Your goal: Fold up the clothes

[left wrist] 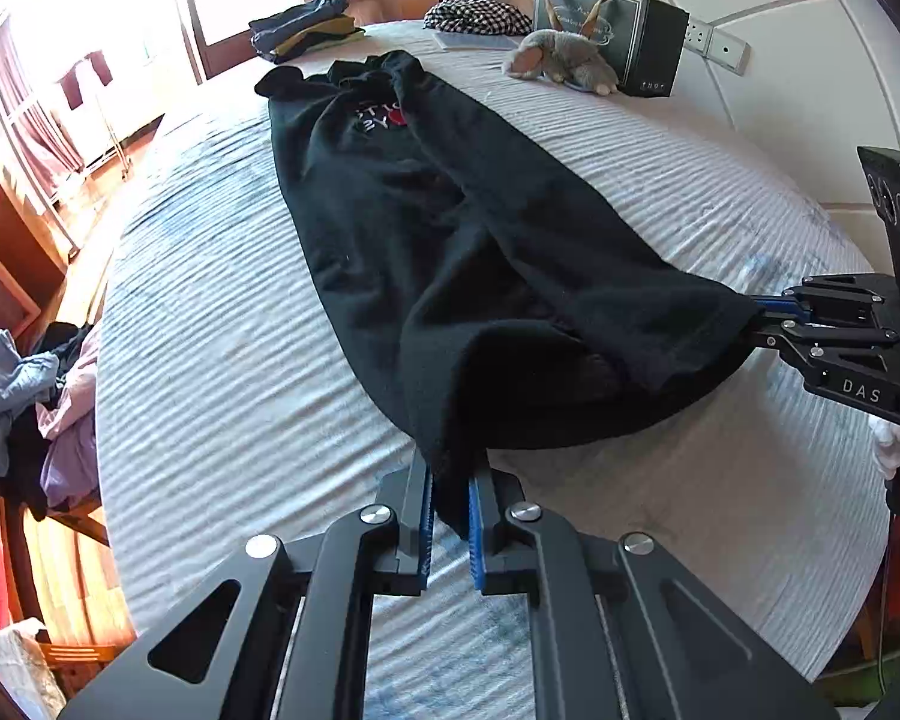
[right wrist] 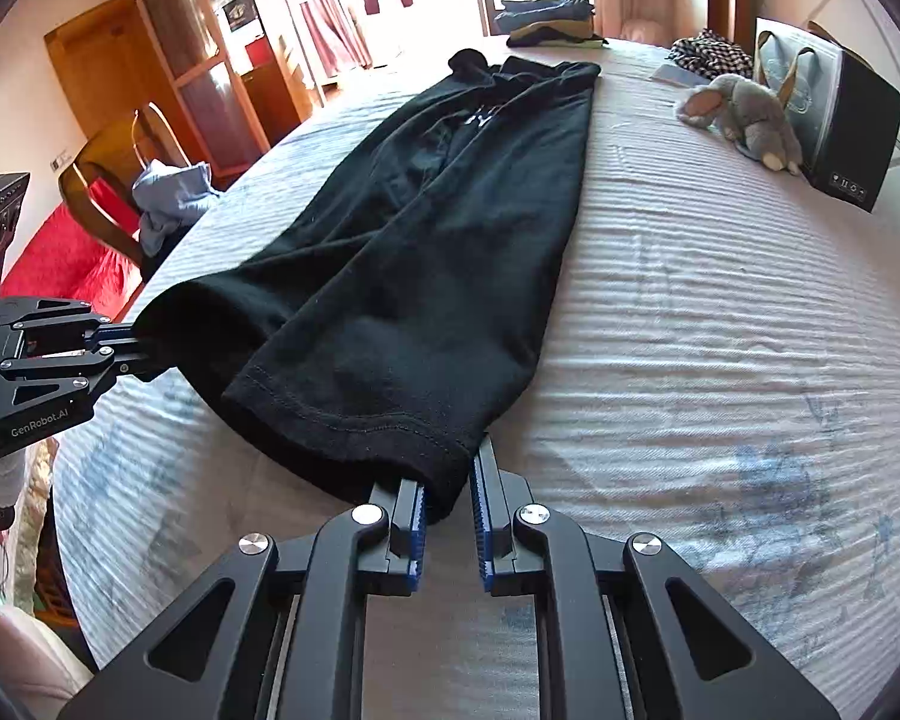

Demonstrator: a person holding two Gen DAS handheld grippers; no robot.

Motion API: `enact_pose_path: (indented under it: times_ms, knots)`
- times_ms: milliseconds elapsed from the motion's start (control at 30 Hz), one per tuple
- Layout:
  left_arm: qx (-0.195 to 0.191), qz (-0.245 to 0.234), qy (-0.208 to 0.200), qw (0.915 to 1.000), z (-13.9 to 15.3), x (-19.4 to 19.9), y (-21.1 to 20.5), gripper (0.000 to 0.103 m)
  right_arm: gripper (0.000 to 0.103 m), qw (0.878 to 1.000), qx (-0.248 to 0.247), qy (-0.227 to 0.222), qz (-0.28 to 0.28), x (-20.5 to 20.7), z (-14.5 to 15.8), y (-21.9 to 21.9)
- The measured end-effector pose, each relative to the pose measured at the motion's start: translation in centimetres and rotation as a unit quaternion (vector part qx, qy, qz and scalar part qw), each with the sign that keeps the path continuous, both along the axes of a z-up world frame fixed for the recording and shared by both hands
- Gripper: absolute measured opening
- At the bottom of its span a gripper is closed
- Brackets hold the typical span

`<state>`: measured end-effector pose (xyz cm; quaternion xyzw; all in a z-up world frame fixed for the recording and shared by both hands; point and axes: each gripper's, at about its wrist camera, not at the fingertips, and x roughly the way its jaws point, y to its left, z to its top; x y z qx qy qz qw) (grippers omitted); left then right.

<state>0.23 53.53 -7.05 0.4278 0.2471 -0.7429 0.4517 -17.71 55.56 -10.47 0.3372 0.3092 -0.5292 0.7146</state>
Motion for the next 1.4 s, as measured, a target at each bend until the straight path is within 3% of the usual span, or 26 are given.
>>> enact_pose_path:
  times_ms: [300,500,733,933,1067,1200,1333,1400]
  knots:
    - [-0.040,-0.098,0.016,0.9942,3.8,1.4,-7.3,0.007,0.013,0.995,-0.042,0.000,-0.087,1.6,3.2,-4.8]
    - [-0.049,-0.156,0.032,0.9861,5.9,2.7,-13.1,0.007,0.012,0.985,-0.069,0.048,-0.148,4.0,6.1,-9.0]
    - [-0.064,-0.138,0.040,0.9876,7.9,4.6,-19.5,0.007,0.012,0.979,-0.110,0.072,-0.158,5.2,9.3,-14.2]
    - [-0.058,-0.154,0.051,0.9850,8.5,4.6,-27.5,0.007,0.012,0.974,-0.121,0.072,-0.175,4.7,11.1,-22.9]
    - [-0.048,-0.169,0.059,0.9827,7.1,1.7,-35.2,0.007,0.012,0.972,-0.124,0.079,-0.186,3.6,11.1,-31.4]
    - [-0.022,-0.180,0.063,0.9813,5.1,-0.4,-44.5,0.007,0.012,0.971,-0.093,0.099,-0.197,1.6,9.2,-41.5]
    - [0.009,-0.161,0.051,0.9856,2.4,-1.0,-52.7,0.007,0.012,0.971,-0.053,0.098,-0.214,-1.0,6.7,-50.0]
    - [0.022,-0.143,0.047,0.9884,1.1,-1.1,-55.9,0.019,0.017,0.968,-0.047,0.089,-0.229,-2.3,5.9,-52.6]
